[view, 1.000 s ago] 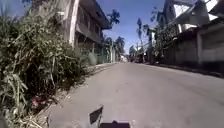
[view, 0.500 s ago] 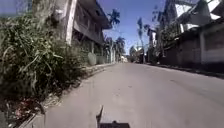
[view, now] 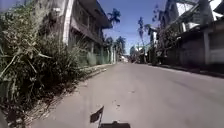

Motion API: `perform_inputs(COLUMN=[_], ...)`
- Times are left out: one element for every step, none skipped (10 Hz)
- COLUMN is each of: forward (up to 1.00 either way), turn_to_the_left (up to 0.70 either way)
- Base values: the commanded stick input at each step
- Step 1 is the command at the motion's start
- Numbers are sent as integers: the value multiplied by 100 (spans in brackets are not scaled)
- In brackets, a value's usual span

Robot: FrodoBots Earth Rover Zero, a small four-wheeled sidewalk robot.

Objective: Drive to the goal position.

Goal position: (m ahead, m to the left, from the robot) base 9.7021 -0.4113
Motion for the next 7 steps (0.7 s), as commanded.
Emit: perform_inputs(forward=[70,70,70,70,70,70,70], turn_to_the_left=[0,0,0,0,0,0,0])
